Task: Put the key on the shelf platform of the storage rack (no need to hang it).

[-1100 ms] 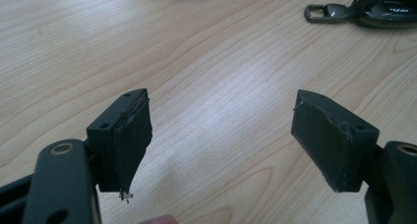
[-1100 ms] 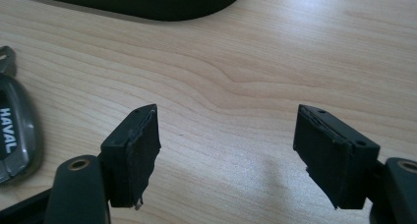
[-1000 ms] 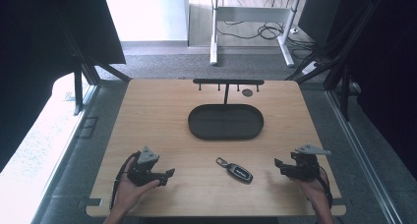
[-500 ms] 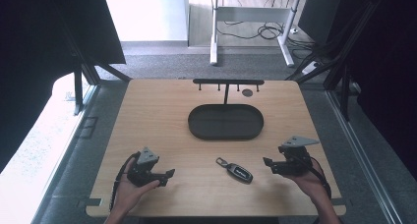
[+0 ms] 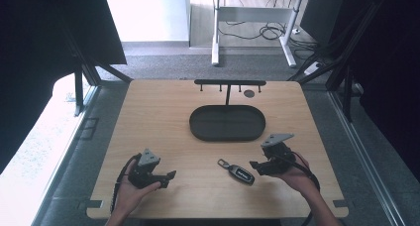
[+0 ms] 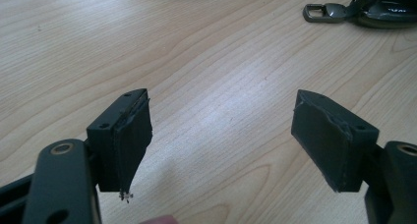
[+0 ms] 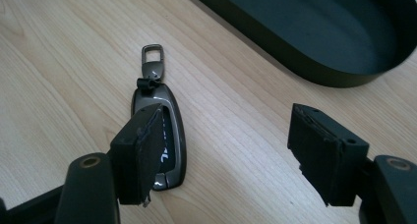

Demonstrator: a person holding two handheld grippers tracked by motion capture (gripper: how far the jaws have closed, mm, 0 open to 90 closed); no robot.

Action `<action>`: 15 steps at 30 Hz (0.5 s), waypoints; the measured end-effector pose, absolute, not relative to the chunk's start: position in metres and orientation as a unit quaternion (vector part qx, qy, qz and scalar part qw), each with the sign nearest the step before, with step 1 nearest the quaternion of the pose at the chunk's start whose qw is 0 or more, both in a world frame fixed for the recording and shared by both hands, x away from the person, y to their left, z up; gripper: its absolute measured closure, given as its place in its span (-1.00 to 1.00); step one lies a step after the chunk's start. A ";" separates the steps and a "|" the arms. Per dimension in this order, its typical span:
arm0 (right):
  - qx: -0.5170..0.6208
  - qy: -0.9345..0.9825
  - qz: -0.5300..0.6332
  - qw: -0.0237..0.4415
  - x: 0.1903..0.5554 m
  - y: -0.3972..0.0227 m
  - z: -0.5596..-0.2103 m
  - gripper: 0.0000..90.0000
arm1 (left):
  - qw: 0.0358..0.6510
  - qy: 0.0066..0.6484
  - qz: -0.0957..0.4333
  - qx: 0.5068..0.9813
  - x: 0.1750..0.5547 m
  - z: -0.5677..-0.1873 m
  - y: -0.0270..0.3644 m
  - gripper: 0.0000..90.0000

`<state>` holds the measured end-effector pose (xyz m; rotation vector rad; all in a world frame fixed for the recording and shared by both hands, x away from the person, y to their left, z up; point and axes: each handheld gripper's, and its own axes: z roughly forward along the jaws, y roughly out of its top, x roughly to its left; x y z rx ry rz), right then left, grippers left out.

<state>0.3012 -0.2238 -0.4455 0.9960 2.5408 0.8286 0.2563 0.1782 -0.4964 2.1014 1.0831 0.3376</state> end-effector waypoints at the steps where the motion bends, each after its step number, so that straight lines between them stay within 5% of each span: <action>1: 0.346 0.882 0.287 0.144 0.301 -0.224 -0.445 -0.30 | 0.368 0.422 0.131 0.818 0.256 -0.496 0.178 -0.48; 15: 0.313 0.908 0.252 0.121 0.312 -0.193 -0.456 -0.23 | 0.366 0.418 0.129 0.821 0.256 -0.497 0.177 -0.48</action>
